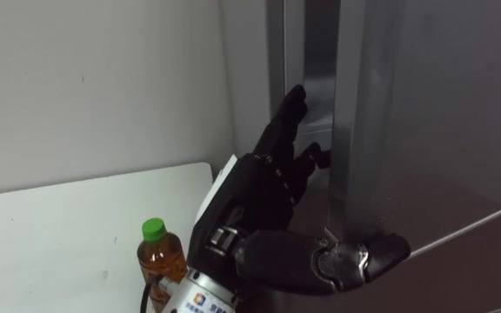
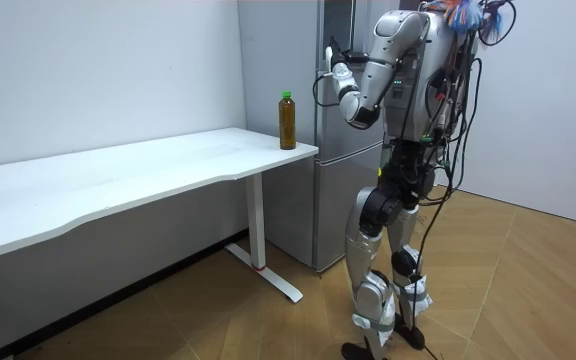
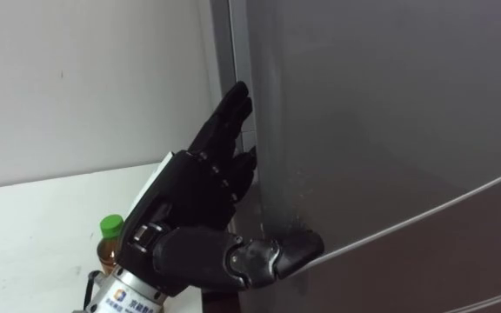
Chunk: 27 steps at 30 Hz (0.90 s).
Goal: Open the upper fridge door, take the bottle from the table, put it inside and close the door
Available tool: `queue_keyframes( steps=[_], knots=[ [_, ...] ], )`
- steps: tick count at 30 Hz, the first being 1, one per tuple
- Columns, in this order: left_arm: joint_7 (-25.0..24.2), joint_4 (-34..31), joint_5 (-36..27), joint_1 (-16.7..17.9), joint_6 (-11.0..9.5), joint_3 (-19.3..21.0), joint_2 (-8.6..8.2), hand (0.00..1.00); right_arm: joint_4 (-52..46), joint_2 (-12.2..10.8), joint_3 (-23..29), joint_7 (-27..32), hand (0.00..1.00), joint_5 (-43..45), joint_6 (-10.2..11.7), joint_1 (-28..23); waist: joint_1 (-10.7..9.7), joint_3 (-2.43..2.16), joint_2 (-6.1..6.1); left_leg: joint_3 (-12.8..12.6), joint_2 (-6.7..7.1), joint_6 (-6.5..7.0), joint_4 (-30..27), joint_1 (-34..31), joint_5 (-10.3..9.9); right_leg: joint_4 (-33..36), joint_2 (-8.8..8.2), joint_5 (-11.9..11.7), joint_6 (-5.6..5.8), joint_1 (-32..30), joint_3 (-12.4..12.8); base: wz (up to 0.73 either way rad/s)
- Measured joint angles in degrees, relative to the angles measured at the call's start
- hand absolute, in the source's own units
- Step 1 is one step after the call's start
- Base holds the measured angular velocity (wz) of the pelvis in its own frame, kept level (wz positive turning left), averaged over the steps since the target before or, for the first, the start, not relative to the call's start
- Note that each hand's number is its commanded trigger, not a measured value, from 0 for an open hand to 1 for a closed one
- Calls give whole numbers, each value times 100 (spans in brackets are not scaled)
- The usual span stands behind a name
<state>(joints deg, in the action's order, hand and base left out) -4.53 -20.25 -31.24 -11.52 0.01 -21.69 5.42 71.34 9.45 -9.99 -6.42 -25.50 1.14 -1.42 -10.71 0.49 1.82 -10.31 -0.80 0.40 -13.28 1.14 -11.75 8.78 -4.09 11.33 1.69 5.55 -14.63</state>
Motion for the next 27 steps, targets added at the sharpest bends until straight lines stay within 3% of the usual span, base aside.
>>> queue_keyframes(
  steps=[16, 27],
  knots=[
    [0, 12, -72, 16, 6, -42, 54, 0, -1, 36, 7, -52, 0, 5, -1, 1, -44, 2, -3, -159, 0, 17, 17, 62, 9, 14, -21, -31, 35, -6, 121, -3],
    [-1, 79, -64, 20, -45, -42, 54, 0, -2, 69, 125, -9, 0, -129, -1, -61, -59, 5, -3, -404, -42, 86, 204, 201, 0, 8, -7, -102, 70, -62, 378, -10]
  ],
)
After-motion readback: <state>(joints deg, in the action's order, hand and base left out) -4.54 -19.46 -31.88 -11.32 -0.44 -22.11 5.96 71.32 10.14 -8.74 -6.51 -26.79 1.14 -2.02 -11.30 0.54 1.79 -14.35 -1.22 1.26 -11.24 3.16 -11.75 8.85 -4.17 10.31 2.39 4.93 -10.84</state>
